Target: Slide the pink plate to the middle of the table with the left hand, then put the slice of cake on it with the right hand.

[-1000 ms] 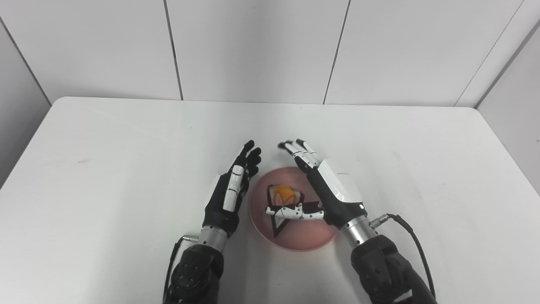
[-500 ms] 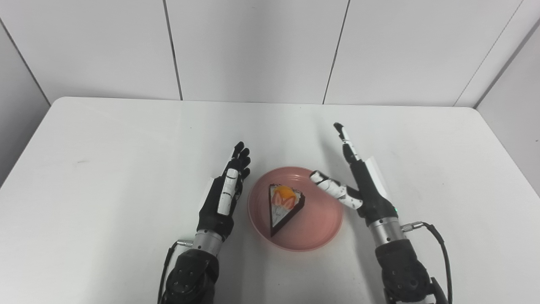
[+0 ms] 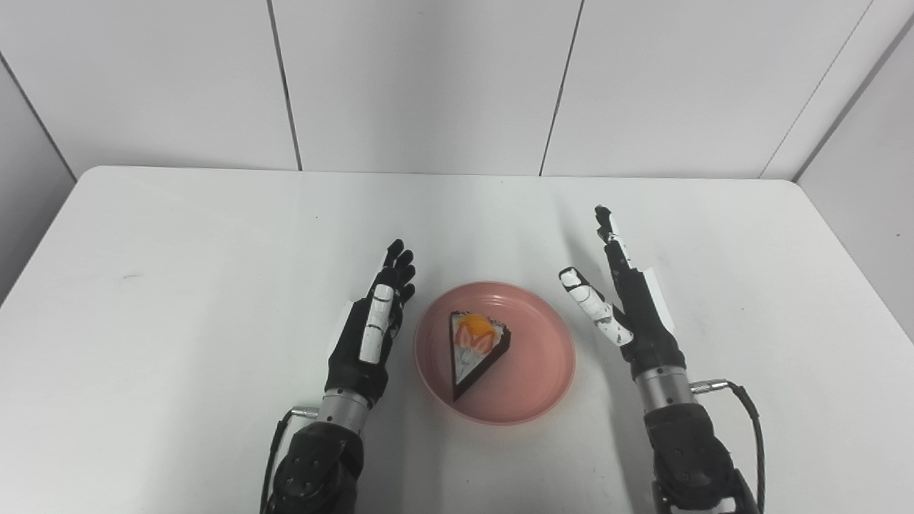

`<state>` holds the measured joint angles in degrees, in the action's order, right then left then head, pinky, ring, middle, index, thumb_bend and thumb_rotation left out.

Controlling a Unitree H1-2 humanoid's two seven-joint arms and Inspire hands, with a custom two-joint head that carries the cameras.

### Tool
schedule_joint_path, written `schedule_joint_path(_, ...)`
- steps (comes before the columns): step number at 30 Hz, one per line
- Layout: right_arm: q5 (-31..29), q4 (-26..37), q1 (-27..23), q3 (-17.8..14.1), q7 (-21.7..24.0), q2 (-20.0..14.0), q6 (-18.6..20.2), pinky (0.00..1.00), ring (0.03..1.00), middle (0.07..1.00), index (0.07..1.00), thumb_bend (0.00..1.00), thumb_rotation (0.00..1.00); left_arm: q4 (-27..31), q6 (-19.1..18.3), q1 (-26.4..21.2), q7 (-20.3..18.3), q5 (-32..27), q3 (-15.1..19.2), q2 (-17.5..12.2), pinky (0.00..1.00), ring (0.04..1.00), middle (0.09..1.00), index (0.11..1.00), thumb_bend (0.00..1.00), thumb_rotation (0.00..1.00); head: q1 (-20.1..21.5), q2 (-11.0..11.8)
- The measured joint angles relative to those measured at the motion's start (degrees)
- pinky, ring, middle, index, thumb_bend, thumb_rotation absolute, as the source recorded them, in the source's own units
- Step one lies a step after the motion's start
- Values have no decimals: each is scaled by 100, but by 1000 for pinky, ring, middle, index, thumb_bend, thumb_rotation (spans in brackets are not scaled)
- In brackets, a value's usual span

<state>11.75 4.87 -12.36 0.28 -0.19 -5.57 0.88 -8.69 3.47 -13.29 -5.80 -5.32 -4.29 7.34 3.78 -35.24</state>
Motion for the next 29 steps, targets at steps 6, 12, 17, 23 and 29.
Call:
schedule_joint_path(6,-1136,-314,46,-394,60,235,281,1000,1000,1000,1000,729,915,3,19,-1,11,9,10,-46,1000,1000,1000,1000,656,1000,0,-9)
schedule_joint_path(12,-1741,-467,62,-469,237,262,279,1000,1000,1000,1000,735,937,-55,125,-25,35,11,11,-41,1000,1000,1000,1000,642,1000,-9,-26)
schedule_joint_path(17,-1870,-478,90,-458,258,320,275,1000,992,996,1000,728,949,-105,176,-55,46,33,-3,-42,1000,1000,1000,1000,631,1000,-18,-35)
schedule_joint_path(23,-1909,-478,175,-431,258,358,275,1000,997,999,1000,734,935,-183,280,-104,82,161,-54,-48,1000,1000,1000,1000,629,1000,-35,-44)
schedule_joint_path(29,-1985,-478,176,-423,356,327,275,1000,1000,1000,1000,730,921,-224,485,-104,104,294,-103,-59,1000,1000,1000,1000,623,1000,-297,-35)
